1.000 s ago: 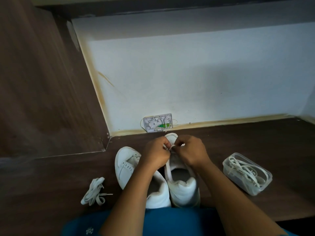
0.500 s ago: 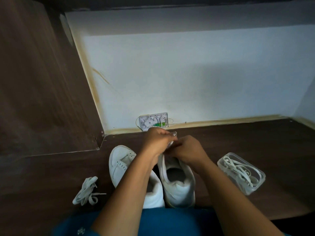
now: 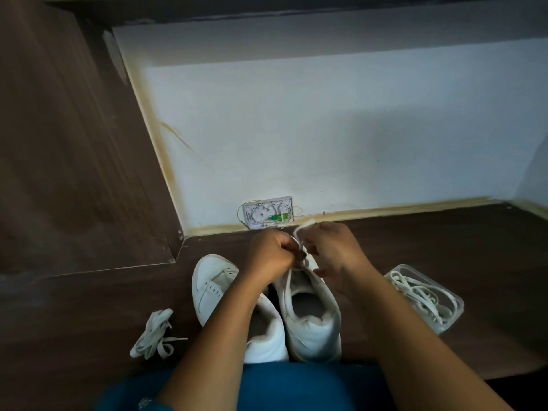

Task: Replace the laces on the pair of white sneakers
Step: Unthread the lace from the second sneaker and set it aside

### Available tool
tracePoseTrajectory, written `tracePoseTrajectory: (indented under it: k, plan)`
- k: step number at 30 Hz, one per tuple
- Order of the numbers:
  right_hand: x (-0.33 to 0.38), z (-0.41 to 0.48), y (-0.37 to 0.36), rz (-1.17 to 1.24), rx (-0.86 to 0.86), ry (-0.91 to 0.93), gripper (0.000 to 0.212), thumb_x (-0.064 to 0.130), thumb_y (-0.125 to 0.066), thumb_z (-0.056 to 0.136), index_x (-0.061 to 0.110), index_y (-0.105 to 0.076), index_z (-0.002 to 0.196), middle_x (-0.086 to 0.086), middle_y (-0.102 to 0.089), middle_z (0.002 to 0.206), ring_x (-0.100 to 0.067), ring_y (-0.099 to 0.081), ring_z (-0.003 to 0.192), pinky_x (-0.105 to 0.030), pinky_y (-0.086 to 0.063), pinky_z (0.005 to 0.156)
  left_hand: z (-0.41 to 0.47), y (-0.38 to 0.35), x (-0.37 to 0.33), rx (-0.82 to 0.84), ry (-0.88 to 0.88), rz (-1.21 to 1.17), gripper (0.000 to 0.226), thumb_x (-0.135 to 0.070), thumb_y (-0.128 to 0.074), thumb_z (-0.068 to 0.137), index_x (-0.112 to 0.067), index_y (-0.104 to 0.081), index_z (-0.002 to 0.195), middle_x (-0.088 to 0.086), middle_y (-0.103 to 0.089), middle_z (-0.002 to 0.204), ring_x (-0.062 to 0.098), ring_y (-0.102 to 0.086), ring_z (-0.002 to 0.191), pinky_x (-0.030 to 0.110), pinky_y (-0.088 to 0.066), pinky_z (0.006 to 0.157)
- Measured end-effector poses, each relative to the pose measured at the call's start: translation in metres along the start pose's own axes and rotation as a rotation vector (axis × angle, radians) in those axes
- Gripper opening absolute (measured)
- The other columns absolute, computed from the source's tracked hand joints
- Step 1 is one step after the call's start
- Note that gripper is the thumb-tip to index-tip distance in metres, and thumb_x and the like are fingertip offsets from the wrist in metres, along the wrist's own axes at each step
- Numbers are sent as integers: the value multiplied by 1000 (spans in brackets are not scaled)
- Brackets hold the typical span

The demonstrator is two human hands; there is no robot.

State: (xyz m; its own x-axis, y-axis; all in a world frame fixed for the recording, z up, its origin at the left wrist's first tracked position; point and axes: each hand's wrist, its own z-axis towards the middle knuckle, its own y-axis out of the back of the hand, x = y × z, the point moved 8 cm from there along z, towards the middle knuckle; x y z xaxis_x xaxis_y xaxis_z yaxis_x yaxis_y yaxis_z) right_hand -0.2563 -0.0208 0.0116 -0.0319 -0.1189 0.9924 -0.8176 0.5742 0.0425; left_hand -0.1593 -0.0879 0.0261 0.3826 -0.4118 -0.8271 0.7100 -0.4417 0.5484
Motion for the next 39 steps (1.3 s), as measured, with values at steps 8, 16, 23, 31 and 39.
tracePoseTrajectory:
  k: [8,16,23,31,39]
  plan:
    - [3,-6,-13,-410,246,185,10,10,-71,79,7,-72,70,-14,-68,73,-12,-56,67,-28,-45,69,-7,30,-25,-222,-57,-613,10,6,-67,78,0,-64,71,-12,-60,46,-7,-53,45,6,-38,46]
    - [34,3,6,144,-116,437,25,17,-64,83,17,-59,59,-1,-54,53,-15,-47,55,-38,-39,58,-12,3,5,154,76,-162,14,-5,-68,80,-19,-69,76,-11,-63,60,-2,-56,55,11,-43,56]
    - [24,-10,-7,-448,137,343,5,5,-66,74,9,-69,76,-1,-65,70,-10,-56,64,-22,-42,61,-6,33,-32,-223,-146,-412,14,-4,-64,85,-9,-71,73,-2,-63,60,-3,-46,44,11,-38,48]
    - [24,-9,1,-141,-100,327,27,4,-64,87,5,-58,60,-9,-60,56,-12,-57,45,-23,-50,45,-7,12,7,-13,86,-327,15,-7,-58,89,-19,-67,85,-3,-62,72,4,-51,58,19,-41,55]
    - [23,0,35,50,-404,308,27,4,-55,91,14,-64,67,7,-60,64,2,-53,55,-14,-45,60,-12,-4,9,149,36,371,15,-12,-65,70,-20,-70,81,-4,-61,80,16,-61,76,26,-48,65]
